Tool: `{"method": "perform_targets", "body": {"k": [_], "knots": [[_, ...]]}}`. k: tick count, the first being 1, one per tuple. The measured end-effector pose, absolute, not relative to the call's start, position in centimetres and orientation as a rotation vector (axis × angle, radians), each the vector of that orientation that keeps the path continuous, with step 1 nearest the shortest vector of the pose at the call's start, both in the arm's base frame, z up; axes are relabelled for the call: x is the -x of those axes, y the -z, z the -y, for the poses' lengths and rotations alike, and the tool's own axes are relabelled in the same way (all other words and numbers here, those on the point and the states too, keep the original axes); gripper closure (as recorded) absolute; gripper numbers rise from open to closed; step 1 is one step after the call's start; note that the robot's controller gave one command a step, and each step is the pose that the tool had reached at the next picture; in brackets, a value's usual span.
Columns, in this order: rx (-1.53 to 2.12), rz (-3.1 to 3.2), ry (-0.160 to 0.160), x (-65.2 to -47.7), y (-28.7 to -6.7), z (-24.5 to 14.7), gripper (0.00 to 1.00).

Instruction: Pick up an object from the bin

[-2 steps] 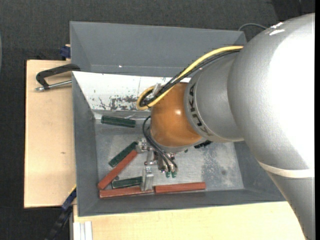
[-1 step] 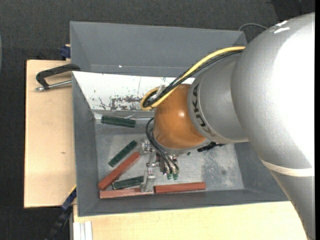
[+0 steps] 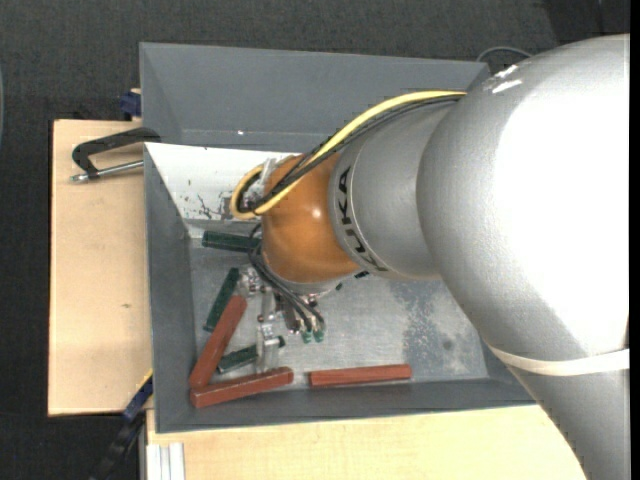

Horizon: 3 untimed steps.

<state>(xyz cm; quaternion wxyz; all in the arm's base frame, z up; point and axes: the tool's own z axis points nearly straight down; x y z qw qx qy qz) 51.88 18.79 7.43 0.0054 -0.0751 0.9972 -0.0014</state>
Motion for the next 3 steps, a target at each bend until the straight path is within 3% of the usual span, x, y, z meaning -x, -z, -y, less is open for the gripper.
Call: {"method": "perform_targets", "body": {"k": [1,2,3], "knots": [[0.337,-3.119,-0.003,-51.1,-7.1,-22.3,1.0],[0.338,-3.119,-0.003,-51.1,-7.1,-22.3,1.0],[0.35,-3.113,-0.004,-56.2,-23.8,-20.8,1.0]]}}
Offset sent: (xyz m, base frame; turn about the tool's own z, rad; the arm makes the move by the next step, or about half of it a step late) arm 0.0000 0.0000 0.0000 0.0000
